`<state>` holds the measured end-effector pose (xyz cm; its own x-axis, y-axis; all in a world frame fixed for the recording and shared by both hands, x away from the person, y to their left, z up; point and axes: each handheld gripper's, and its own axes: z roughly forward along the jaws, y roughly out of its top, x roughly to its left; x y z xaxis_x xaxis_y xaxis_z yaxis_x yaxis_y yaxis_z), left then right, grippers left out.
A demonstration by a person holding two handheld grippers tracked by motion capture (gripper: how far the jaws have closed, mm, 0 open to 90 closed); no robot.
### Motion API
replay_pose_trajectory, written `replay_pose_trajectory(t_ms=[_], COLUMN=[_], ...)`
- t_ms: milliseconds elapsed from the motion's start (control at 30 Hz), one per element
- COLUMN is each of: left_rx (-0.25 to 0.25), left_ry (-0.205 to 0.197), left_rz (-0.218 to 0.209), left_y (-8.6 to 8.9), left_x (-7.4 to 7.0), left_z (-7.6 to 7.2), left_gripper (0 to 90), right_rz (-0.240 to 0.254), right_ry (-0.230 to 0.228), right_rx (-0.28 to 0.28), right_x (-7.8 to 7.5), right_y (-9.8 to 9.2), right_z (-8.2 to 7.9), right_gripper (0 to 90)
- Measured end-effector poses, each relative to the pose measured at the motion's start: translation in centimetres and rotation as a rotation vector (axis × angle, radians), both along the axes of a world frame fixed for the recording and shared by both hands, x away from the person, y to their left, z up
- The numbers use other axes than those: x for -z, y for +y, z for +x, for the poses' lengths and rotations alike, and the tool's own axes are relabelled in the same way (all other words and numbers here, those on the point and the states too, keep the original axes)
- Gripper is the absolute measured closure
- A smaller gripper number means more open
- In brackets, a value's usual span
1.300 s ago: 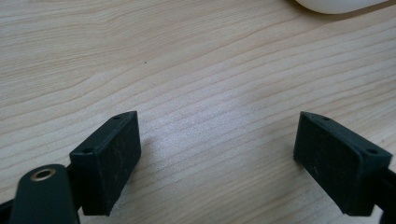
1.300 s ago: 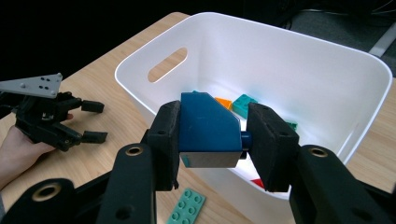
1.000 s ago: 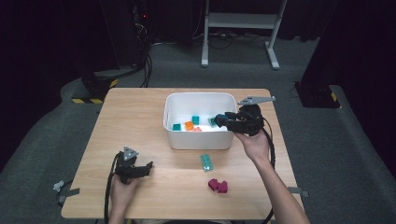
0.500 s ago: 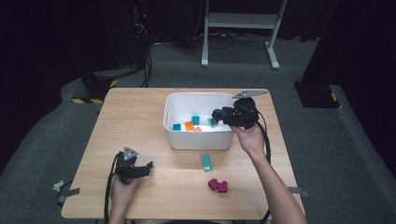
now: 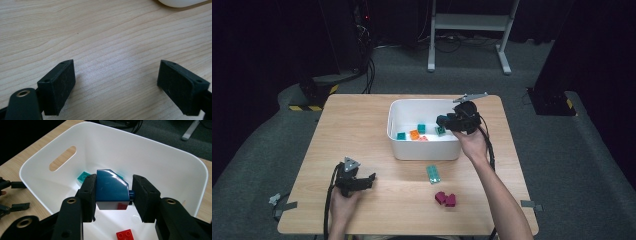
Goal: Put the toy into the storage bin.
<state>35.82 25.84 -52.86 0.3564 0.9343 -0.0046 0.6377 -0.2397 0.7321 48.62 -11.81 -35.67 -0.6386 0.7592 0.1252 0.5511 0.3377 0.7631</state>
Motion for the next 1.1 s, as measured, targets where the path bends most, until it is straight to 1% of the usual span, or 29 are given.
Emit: replay_pose_trajectory(t_ms=[267, 333, 433, 567, 833, 967, 1000, 1100], left_rx=[0.001, 0.001, 0.0, 0.001, 0.001, 0.001, 0.001, 0.001], left_ry=[0.0, 0.0, 0.0, -0.001, 0.0, 0.0, 0.0, 0.0], left_rz=[0.0, 0.0, -0.001, -0.001, 0.0, -0.001, 0.0, 0.0], left_y=[0.0, 0.0, 0.0, 0.0, 0.0, 0.0, 0.0, 0.0], left_x=[0.0, 0.0, 0.0, 0.0, 0.0, 0.0, 0.0, 0.0], left_z=[0.0, 0.0, 0.0, 0.0, 0.0, 0.0, 0.0, 0.0], left_gripper=[15.0, 15.0, 15.0, 15.0, 15.0, 15.0, 15.0, 14.9], right_rz=[-0.013, -0.022, -0.038, -0.04, -0.015, -0.007, -0.001, 0.014], right_ry=[0.017, 0.033, 0.041, 0.033, 0.005, -0.01, -0.022, -0.03], right_rx=[0.023, 0.022, 0.019, 0.016, 0.013, 0.007, 0.004, 0.006], right_x=[0.8, 1.1, 1.4, 1.4, 1.1, 0.9, 0.8, 0.7], right_y=[0.3, 0.4, 0.7, 0.7, 0.0, -0.4, -0.6, -1.2], right_z=[0.9, 1.2, 1.2, 1.1, -0.1, -1.0, -1.4, -2.1], right_gripper=[55.5, 53.1, 50.4, 49.3, 47.1, 46.6, 46.7, 46.7])
